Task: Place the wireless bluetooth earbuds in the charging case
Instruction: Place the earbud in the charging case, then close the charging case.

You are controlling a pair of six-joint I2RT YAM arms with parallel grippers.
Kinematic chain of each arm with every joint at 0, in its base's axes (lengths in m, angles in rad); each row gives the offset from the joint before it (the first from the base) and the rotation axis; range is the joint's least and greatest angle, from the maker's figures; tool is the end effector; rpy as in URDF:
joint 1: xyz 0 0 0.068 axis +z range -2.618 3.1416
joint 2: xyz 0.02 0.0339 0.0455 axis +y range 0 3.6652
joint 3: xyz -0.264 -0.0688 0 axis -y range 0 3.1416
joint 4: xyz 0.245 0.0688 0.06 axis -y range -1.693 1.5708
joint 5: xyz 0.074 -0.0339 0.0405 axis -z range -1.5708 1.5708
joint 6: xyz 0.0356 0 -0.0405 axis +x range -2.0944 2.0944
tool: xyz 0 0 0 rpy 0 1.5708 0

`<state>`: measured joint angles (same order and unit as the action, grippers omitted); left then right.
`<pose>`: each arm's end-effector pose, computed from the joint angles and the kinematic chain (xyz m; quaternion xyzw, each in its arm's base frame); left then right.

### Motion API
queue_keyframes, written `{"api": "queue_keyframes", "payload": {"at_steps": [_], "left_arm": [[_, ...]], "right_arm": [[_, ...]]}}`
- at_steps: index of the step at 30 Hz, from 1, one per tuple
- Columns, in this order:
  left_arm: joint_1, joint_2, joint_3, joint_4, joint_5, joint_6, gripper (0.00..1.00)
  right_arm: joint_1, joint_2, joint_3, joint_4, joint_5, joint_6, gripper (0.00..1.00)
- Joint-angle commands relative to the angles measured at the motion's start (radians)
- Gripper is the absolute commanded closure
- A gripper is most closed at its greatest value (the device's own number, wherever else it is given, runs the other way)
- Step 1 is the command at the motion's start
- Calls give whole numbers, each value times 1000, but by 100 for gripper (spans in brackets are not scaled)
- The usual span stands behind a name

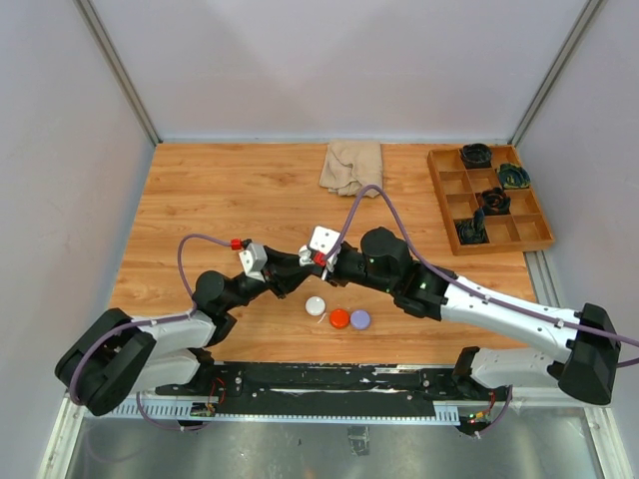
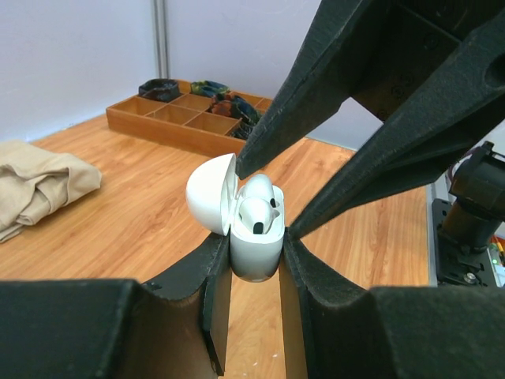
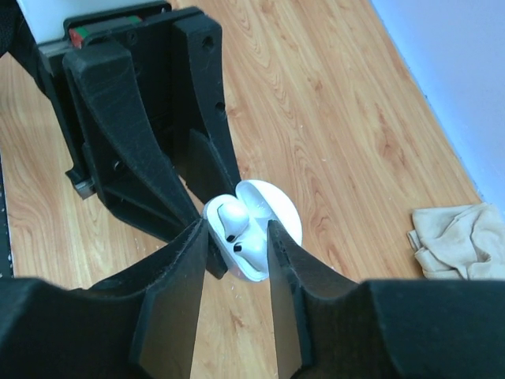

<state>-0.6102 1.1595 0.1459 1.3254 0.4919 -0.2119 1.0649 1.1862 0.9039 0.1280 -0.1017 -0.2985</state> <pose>0.1504 -0.1257 0.2116 0.3059 0.5208 -0.4447 0.6614 0.1330 0.2476 0.3308 -0.5036 0.5682 0.2787 0.5881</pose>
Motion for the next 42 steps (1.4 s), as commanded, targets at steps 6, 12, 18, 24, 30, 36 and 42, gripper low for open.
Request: {"api": "queue_keyframes", "payload": {"at_steps": [6,12,18,24,30,36,42], "left_arm": [[6,38,26,64,100,50,100],[6,27,40,20,212,112,100],[5,13,57,16,284,128,100],[6,-5,69,-11,292,131,100],[6,2,85,-97,159,101,100],[7,49,109,-161,65,40,100],[7,76,125,-261,-14,-55,99]], "right_arm": [[-62,-72,91,-222,-149,-18,44],[-132,-97,113,-336,-328,-60,18],[-170,-55,155,-418,-435,-89,1],[-175,9,181,-435,-467,-93,1],[-177,30,195,-460,-510,-98,1],[-177,8,184,-474,-501,-101,0],[-177,-12,167,-472,-330,-51,0]]}}
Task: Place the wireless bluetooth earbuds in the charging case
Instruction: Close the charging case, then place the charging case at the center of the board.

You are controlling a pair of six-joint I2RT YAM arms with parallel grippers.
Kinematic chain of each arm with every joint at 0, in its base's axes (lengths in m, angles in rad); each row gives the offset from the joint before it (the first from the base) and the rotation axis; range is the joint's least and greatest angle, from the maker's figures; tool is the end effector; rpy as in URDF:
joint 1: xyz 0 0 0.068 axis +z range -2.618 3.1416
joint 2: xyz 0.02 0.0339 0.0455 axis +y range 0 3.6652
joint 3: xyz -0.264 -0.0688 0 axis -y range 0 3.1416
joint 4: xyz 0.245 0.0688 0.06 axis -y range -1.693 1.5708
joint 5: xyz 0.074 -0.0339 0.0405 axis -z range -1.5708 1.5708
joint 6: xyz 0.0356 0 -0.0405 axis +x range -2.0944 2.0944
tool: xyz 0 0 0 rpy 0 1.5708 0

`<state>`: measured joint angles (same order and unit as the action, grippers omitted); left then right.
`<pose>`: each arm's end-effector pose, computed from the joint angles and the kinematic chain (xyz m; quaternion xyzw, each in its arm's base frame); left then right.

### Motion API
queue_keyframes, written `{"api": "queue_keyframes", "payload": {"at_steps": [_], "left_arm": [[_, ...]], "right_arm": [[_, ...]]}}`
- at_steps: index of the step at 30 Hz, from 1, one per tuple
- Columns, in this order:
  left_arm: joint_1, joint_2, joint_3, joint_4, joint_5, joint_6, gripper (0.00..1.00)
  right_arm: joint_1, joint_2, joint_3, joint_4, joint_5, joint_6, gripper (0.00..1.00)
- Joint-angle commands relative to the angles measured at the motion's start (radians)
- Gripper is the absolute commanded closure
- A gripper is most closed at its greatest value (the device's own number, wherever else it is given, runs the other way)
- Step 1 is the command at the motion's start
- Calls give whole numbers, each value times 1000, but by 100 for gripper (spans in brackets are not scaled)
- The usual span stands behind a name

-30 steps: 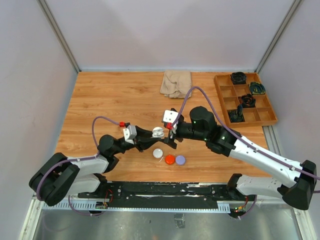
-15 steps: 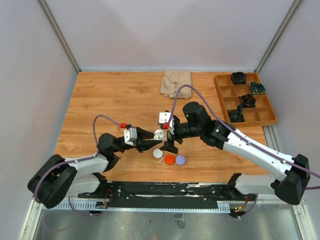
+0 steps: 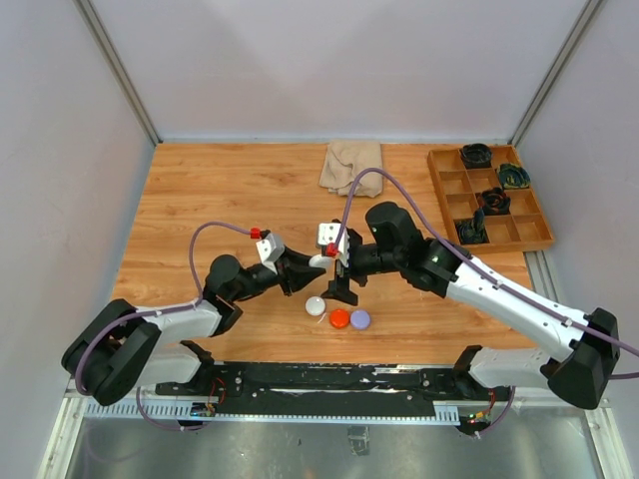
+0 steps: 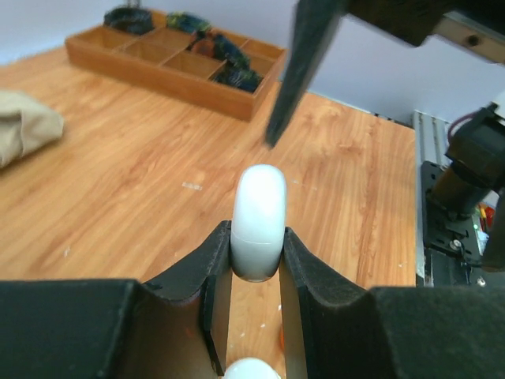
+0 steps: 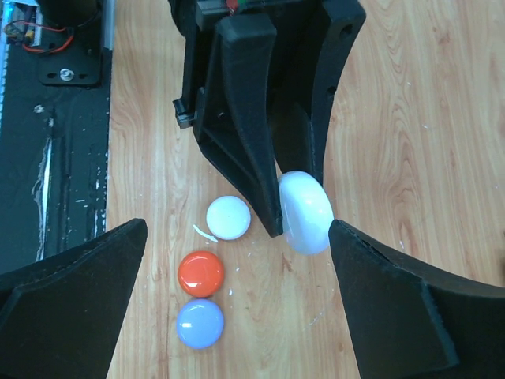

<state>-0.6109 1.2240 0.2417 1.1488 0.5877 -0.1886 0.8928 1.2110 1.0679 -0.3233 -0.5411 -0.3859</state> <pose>0.1676 -0.1414 0.2085 0.3458 0.5581 -0.4567 0.6003 0.1560 0.2229 0.3380 -0.6020 0.5747 0.3470 0.4323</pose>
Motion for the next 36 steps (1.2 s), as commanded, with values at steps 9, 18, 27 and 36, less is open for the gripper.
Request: {"api": "queue_keyframes", "payload": {"at_steps": [9,18,27,36], "left_arm": [[8,21,168,-661,-253,-199,95],[8,159,272,-903,-255,-261,89],[8,352,363,-915,-179,-302,80],[10,310,388,-1042,-285,-313,40]], "right_arm": [[-8,-83,-78,-10,532,225,1],[-11,-145,-232,-14,691,385,1],[-28,-164,-295,-38,722,443,1],[-113,-159,-294,-105,702,492,1]]}}
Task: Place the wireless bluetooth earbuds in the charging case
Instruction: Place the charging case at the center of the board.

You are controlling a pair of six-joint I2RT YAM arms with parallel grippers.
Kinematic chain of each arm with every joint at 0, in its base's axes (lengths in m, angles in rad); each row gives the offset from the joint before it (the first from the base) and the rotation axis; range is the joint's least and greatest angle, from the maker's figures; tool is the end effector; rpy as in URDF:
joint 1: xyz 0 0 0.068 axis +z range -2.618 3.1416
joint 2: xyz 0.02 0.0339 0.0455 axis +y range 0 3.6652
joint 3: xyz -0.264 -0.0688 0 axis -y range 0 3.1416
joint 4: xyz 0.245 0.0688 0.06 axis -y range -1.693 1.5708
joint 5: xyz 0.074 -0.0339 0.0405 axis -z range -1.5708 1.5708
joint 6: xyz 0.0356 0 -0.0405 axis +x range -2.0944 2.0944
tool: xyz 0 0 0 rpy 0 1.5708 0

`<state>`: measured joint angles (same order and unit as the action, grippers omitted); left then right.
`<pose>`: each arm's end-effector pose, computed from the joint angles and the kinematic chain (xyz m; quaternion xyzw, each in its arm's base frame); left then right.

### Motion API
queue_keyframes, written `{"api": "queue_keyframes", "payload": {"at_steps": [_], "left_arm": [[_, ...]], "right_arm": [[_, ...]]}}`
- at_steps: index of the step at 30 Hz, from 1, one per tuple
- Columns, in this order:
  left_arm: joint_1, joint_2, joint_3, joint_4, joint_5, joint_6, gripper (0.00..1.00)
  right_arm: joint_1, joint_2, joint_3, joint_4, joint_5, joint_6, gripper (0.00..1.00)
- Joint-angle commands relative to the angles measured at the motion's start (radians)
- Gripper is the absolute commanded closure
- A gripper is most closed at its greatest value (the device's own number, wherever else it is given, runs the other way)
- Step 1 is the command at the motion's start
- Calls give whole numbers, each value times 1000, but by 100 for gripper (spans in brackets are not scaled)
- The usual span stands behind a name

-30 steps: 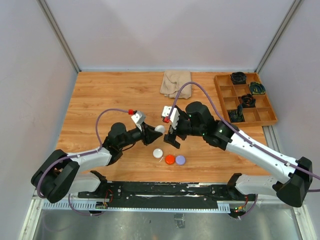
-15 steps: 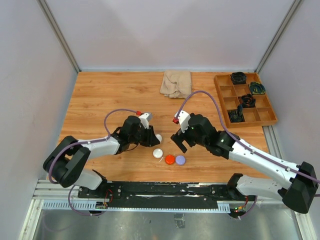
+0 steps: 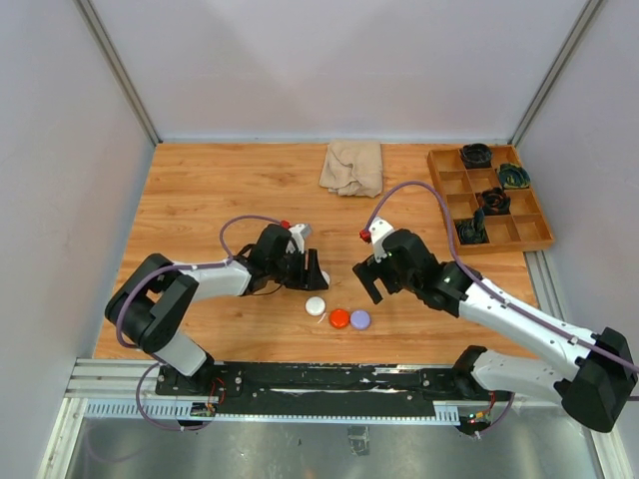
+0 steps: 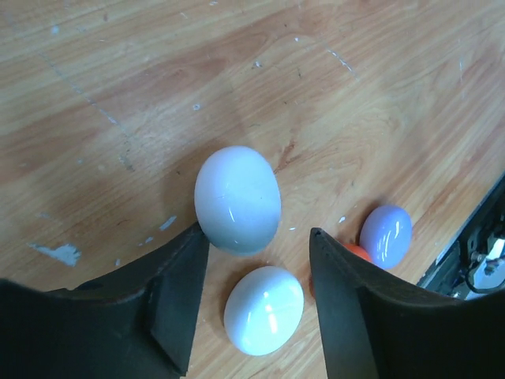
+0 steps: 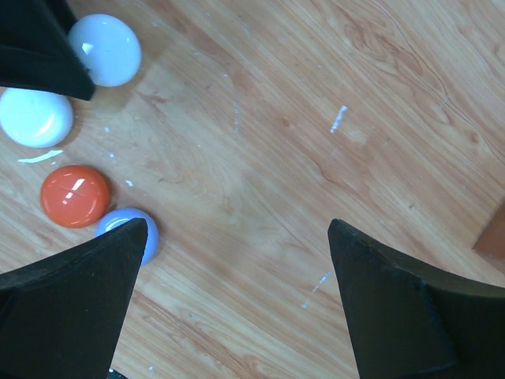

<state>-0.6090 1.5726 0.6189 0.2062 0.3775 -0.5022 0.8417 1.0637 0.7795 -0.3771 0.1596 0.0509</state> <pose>0.2301 -0.1765 0.1396 0.1230 0.8949 -0.3534 0.2432 0.1574 0.1677 0.2661 -0.3126 0.8399 0.1244 0.4259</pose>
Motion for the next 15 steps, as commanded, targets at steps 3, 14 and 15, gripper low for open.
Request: {"api": "queue_keyframes", "payload": {"at_steps": [3,14,15], "left_arm": [[26,-87,17,-163,-139,-12,34],[123,-382,107,-584,-543,-63,1],[127,-426,117,-609,-569,-57,1]], "right_arm": [[-135,2,2,-92,-35,92,2],[-268,-12,87,-266,143,273,2],[-268,-26,87,-274,181,268,1]]}}
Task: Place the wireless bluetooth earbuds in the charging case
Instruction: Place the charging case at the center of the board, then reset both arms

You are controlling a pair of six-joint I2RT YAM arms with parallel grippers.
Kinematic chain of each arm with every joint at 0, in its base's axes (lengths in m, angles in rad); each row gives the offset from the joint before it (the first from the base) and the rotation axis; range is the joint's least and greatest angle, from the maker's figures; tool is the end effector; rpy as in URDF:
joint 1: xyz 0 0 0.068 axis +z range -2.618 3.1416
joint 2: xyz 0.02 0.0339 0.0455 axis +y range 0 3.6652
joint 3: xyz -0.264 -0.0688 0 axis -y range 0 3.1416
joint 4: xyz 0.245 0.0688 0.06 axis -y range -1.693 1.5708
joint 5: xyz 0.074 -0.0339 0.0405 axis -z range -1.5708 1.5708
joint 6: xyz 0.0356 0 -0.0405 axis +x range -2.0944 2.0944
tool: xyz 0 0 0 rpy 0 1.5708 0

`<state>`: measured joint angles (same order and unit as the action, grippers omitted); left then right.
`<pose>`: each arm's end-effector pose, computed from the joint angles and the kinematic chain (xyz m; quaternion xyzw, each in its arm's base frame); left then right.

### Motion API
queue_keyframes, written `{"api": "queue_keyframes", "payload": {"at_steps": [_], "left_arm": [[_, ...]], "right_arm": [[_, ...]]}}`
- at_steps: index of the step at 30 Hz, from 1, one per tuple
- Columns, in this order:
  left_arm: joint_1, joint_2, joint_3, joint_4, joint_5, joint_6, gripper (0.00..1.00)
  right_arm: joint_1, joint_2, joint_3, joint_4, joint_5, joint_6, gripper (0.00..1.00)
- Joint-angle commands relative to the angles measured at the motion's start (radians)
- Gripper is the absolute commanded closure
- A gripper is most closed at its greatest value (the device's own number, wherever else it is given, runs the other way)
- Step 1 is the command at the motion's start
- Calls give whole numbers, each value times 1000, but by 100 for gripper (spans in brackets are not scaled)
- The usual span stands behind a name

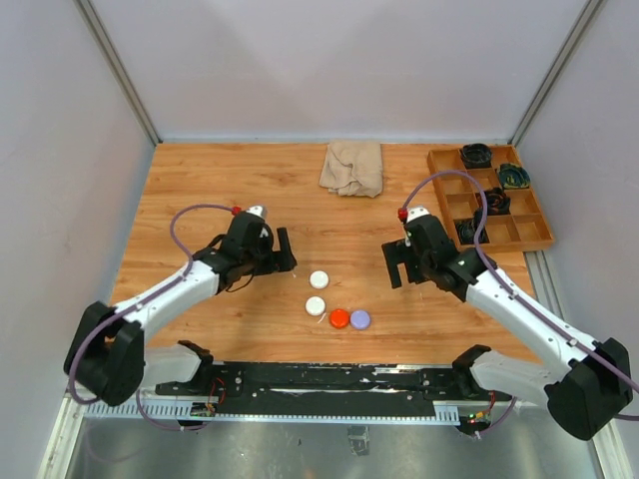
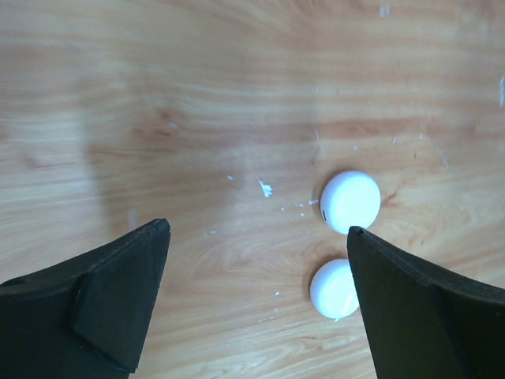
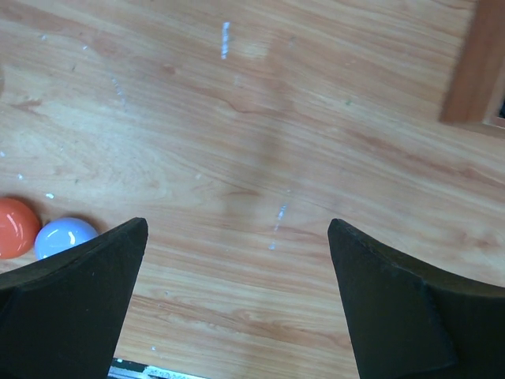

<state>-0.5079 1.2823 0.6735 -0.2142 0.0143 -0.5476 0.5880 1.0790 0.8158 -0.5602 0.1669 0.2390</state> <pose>0.2223 -0.1243 0.1953 -0.0159 0.9308 -0.1897 0.3122 0.1877 0.1180 0.2604 -0.1311 0.9189 0.0751 0.3643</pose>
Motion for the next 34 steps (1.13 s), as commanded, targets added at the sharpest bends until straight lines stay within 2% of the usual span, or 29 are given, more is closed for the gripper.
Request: {"api": "queue_keyframes", "payload": {"at_steps": [1,6,11,18,22,34], "left_arm": [[28,-203,71,-207,-234,-8,1],[30,-464,90,-231,-340,47,1],[30,-701,75,-190,-419,120,1],[30,-926,33,-116,-510,223,1],[30,-988,-16,-45,-524,252,1],[31,-979,-50,-13,-492,270,1]], "right_arm": [[-15,-58,48,-98,219,75,2],[-20,-161,68,-170,427,102,2],[-21,-348,39,-142,486,71,1],[-21,-537,-42,-57,521,46,2],[-21,-558,-50,-49,522,43,1],[-20,-534,-47,-42,529,44,1]]}}
